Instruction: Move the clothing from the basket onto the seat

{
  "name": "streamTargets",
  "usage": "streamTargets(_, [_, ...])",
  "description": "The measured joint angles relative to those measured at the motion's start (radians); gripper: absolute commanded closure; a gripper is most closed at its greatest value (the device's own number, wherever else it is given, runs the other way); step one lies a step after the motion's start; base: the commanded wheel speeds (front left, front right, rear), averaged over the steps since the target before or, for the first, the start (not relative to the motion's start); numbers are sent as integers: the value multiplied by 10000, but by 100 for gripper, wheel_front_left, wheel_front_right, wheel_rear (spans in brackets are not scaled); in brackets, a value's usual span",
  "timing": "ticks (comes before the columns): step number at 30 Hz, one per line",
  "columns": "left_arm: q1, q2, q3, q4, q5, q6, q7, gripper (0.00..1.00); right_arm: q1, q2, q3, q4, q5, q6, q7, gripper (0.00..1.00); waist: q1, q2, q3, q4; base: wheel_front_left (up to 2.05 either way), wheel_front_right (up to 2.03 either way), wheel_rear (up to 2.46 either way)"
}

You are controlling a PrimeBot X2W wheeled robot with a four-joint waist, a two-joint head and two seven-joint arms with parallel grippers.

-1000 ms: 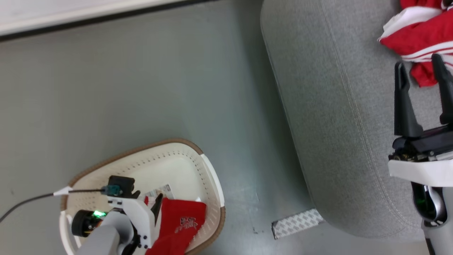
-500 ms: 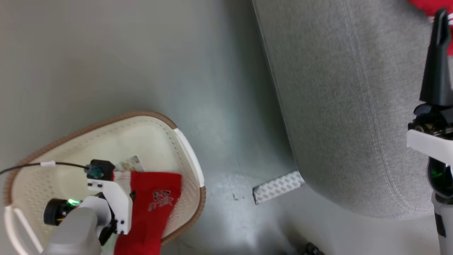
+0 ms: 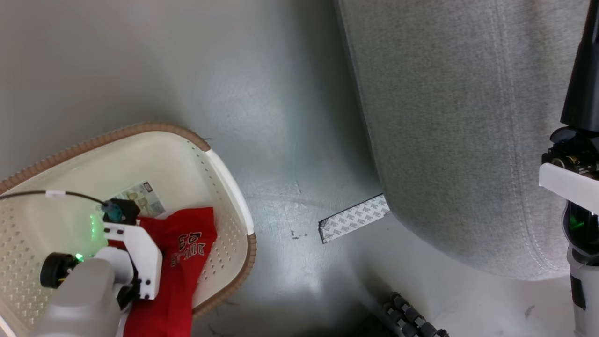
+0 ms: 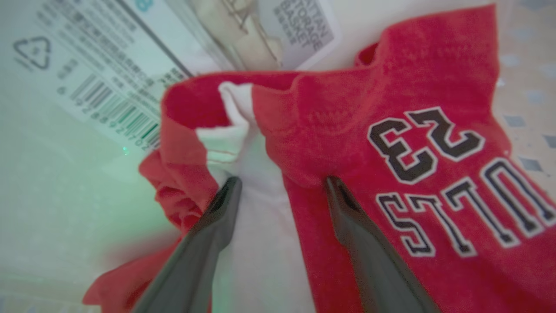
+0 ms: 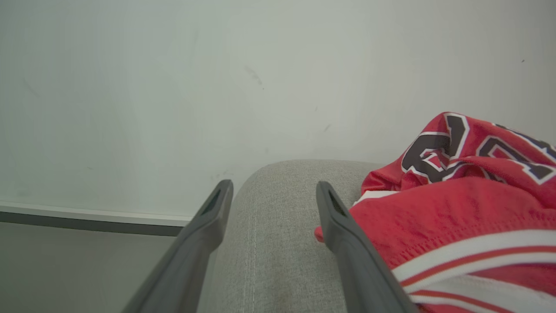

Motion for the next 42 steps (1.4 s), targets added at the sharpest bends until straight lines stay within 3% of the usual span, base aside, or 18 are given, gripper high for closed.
streamTargets(15, [-483, -36, -341, -19, -2, -52, 972, 0, 59, -44, -130, -115, -153, 0, 0, 0, -6, 1, 276, 212, 0, 0, 0])
streamTargets(16, [-499, -36, -343, -21, -4, -52, 1011, 21, 71, -44, -134, -115, -180, 0, 0, 0, -6, 1, 278, 212, 0, 0, 0])
streamTargets(17, [-502, -31, -345, -21, -12, -44, 1024, 64, 73, -42, -134, -115, -180, 0, 0, 0, -5, 1, 279, 210, 0, 0, 0])
streamTargets(18, [-514, 6, -349, -17, -13, -38, 1018, 100, 73, -44, -136, -115, -180, 0, 0, 0, -4, 1, 283, 208, 0, 0, 0])
streamTargets(33, [-380, 238, -305, 184, -380, 109, 176, 100, -181, 144, -36, 75, -167, 0, 0, 0, 4, 0, -77, -6, 0, 0, 0])
streamTargets(42, [-124, -127, -353, 188, -570, 73, -520, 100, -164, 13, -100, 272, -182, 0, 0, 0, 3, 0, -987, 183, 0, 0, 0])
